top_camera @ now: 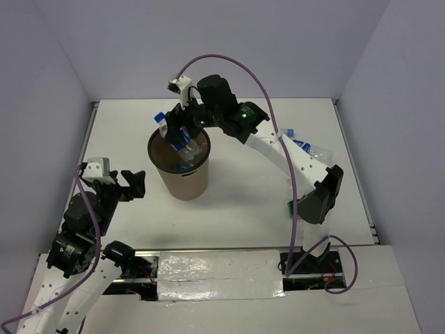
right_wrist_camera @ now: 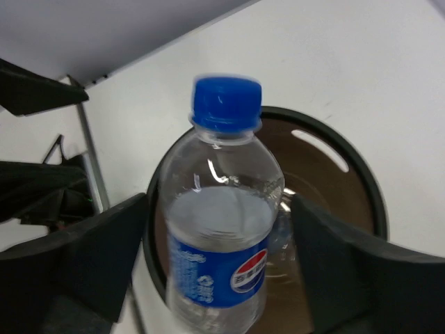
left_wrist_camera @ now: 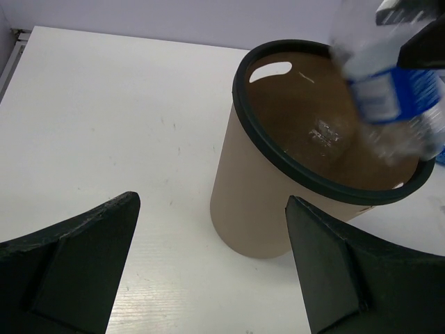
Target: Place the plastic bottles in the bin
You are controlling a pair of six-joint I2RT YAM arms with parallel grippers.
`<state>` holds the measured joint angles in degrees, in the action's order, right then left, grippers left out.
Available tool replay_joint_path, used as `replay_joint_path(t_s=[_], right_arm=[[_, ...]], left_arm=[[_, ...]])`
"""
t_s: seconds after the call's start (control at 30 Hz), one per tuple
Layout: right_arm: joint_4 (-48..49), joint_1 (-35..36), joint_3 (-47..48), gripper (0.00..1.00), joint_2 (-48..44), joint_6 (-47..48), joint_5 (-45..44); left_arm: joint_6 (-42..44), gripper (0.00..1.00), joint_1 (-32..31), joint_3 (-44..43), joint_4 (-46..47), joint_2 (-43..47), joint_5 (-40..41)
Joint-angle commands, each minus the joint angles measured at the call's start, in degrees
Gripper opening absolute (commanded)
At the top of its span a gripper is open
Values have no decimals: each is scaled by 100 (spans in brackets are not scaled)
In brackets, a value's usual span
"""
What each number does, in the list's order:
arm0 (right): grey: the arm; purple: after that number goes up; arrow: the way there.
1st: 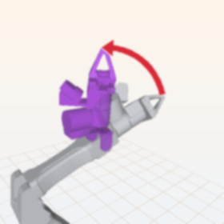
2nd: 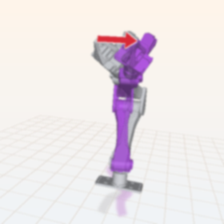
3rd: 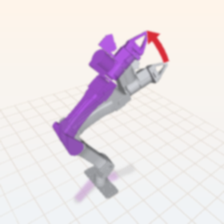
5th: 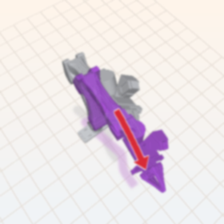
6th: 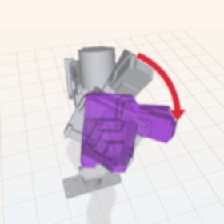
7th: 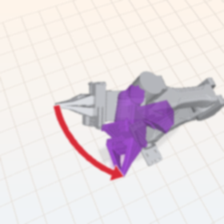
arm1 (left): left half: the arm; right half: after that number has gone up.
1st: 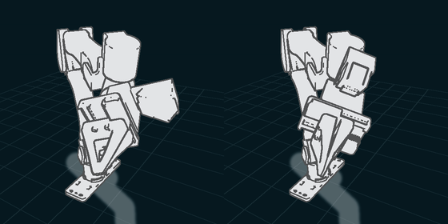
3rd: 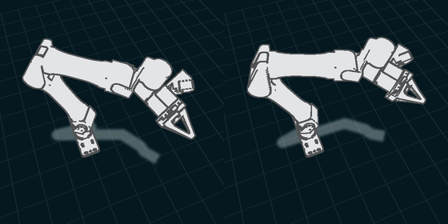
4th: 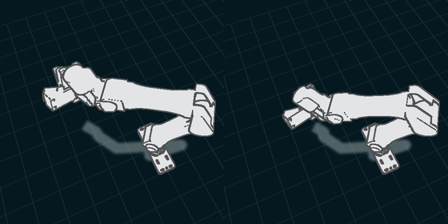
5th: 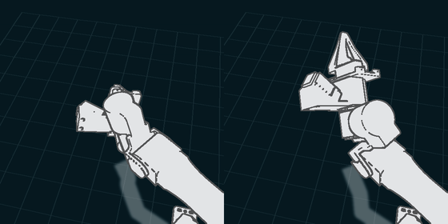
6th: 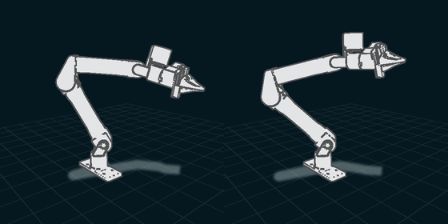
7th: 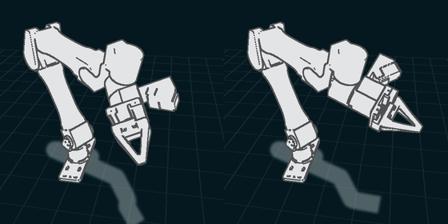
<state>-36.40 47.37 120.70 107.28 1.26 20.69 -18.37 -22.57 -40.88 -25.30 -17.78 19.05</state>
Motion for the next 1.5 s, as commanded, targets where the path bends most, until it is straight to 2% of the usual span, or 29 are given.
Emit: replay_joint_path(t_s=[0.0,0.03,0.3,0.4,0.53,0.6,0.63,0.7,0.73,0.8,0.9,1.07,1.2,1.47], right_arm=[[335,26,-47,96,3,-284,190],[344,26,-99,100,-67,-266,155],[239,-123,-635,100,-971,102,-170],[142,-307,-1337,100,-1935,445,-109],[-7,-1123,-2837,100,-3018,963,163],[-252,-1597,-3288,100,-3553,1182,470],[-358,-2113,-3717,100,-3704,1253,576],[-743,-2608,-4323,100,-4074,1586,560],[-832,-3063,-4536,100,-4180,1693,472],[-956,-3426,-5219,100,-4461,1938,-45],[-632,-3972,-6197,100,-4795,2036,-889],[-43,-4692,-7287,100,-4727,2369,-1488],[-121,-5150,-7386,100,-4068,2607,-1340],[-630,-5221,-7123,100,-2793,2731,-348]], left_arm=[[-44,100,33,1,245,-15,-85],[-44,100,33,1,253,-24,-94],[-44,100,33,1,245,-15,-173],[-44,100,33,-7,254,38,-217],[-61,100,24,-7,262,90,-270],[-61,99,24,-7,262,117,-288],[-61,100,24,-7,262,126,-305],[-70,99,24,-7,262,134,-305],[-70,99,16,-7,262,135,-314],[-70,100,24,-7,271,152,-314],[-70,99,24,-7,271,152,-332],[-70,99,24,-7,262,143,-323],[-70,99,24,-7,271,143,-349],[-70,99,24,-7,262,178,-340]])
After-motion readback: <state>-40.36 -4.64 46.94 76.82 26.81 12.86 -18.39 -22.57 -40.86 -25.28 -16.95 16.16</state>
